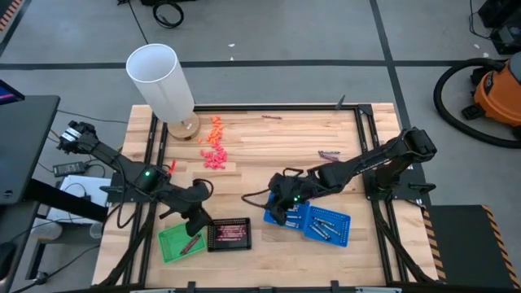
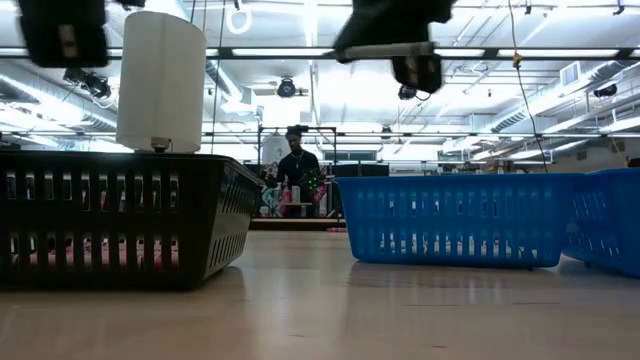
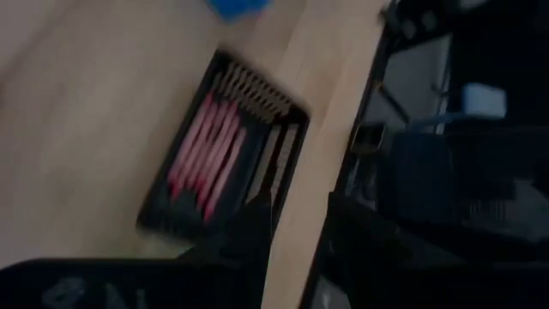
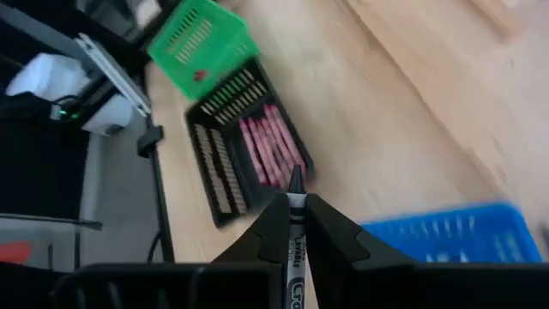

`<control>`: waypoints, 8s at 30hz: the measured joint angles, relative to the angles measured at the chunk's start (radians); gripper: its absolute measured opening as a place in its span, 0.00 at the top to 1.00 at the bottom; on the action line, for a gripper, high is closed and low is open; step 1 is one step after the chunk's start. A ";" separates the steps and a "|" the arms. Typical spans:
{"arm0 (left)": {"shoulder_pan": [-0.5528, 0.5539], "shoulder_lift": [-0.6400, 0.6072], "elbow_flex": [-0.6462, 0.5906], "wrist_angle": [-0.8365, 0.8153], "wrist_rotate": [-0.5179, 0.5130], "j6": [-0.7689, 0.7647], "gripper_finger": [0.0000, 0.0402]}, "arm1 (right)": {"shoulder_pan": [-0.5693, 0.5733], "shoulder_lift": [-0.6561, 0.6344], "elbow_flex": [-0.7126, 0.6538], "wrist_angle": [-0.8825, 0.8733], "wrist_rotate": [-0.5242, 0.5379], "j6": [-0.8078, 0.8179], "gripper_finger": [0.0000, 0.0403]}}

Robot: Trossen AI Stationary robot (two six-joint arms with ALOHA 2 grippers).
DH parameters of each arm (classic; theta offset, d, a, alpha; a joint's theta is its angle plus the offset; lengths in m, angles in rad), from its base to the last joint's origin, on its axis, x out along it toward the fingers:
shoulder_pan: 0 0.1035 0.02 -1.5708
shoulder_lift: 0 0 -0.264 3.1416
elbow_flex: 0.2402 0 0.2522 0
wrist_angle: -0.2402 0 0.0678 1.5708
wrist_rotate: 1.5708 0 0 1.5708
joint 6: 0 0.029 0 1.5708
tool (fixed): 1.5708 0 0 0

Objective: Sort crayons
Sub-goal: Put the black crayon into the right blue bin, then put the red crayon into the green bin

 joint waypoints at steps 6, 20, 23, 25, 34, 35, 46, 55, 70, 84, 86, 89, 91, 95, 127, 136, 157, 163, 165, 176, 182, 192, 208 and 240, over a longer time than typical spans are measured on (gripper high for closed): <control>0.005 0.001 0.000 0.108 -0.073 0.072 0.69 | 0.056 -0.010 0.000 -0.288 0.004 0.189 0.91; 0.005 0.001 0.000 0.222 -0.096 0.129 0.69 | 0.229 -0.039 -0.112 -0.695 -0.109 0.250 0.91; 0.005 0.001 0.000 0.223 -0.133 0.140 0.69 | 0.238 -0.052 -0.166 -0.631 -0.109 0.247 0.87; 0.005 0.001 0.000 0.223 -0.148 0.140 0.69 | 0.240 -0.061 -0.192 -0.600 -0.108 0.246 0.84; 0.013 0.001 0.000 0.224 -0.298 0.250 0.69 | 0.211 -0.106 -0.197 -0.636 -0.143 0.170 0.69; 0.013 0.001 0.000 0.227 -0.327 0.271 0.69 | 0.203 -0.123 -0.194 -0.641 -0.126 0.155 0.69; 0.077 0.001 0.000 0.254 -0.420 0.322 0.69 | 0.074 -0.268 -0.222 -0.706 -0.071 -0.144 0.69; 0.148 0.001 0.000 0.264 -0.420 0.294 0.69 | -0.047 -0.295 -0.368 -0.625 -0.056 -0.358 0.69; 0.151 0.001 0.000 0.268 -0.419 0.282 0.69 | -0.128 -0.291 -0.562 -0.416 -0.055 -0.630 0.69; 0.151 0.001 0.000 0.267 -0.418 0.261 0.69 | -0.128 -0.290 -0.642 -0.304 -0.047 -0.622 0.69; 0.149 0.001 0.000 0.266 -0.418 0.249 0.69 | -0.128 -0.290 -0.647 -0.302 -0.046 -0.616 0.71; 0.149 0.001 0.000 0.267 -0.408 0.241 0.69 | -0.121 -0.289 -0.648 -0.293 -0.054 -0.625 0.74; 0.149 0.001 0.000 0.267 -0.391 0.241 0.69 | -0.110 -0.289 -0.649 -0.286 -0.059 -0.636 0.78; 0.149 0.001 0.000 0.266 -0.366 0.241 0.69 | -0.098 -0.288 -0.649 -0.284 -0.060 -0.598 0.83; 0.149 0.002 0.000 0.153 -0.361 0.247 0.69 | -0.108 -0.283 -0.282 -0.420 -0.113 -0.482 0.90; 0.108 0.002 -0.012 0.161 -0.230 0.224 0.69 | -0.087 -0.249 -0.274 -0.071 -0.208 -0.377 0.90; 0.037 0.243 -0.050 0.556 -0.400 0.385 0.54 | -0.048 -0.010 -0.038 0.136 -0.102 -0.413 0.90; 0.067 0.277 -0.049 0.622 -0.413 0.399 0.48 | -0.048 0.004 -0.016 0.140 -0.099 -0.441 0.90; 0.077 0.279 -0.050 0.644 -0.417 0.391 0.49 | -0.048 0.005 -0.016 0.138 -0.099 -0.439 0.90; 0.120 0.285 -0.049 0.717 -0.391 0.404 0.59 | -0.047 0.005 -0.016 0.140 -0.099 -0.444 0.90; 0.129 0.285 -0.049 0.717 -0.353 0.407 0.75 | -0.047 0.005 -0.016 0.139 -0.097 -0.454 0.90; 0.129 0.284 -0.049 0.718 -0.349 0.406 0.95 | -0.047 0.005 -0.016 0.136 -0.098 -0.460 0.88; 0.121 0.125 -0.011 0.200 -0.092 0.326 0.91 | -0.094 0.001 -0.016 -0.115 -0.162 -0.414 0.63; -0.200 0.105 0.001 -0.308 0.338 -0.546 0.90 | -0.323 0.001 -0.016 -0.332 -0.055 -0.652 0.64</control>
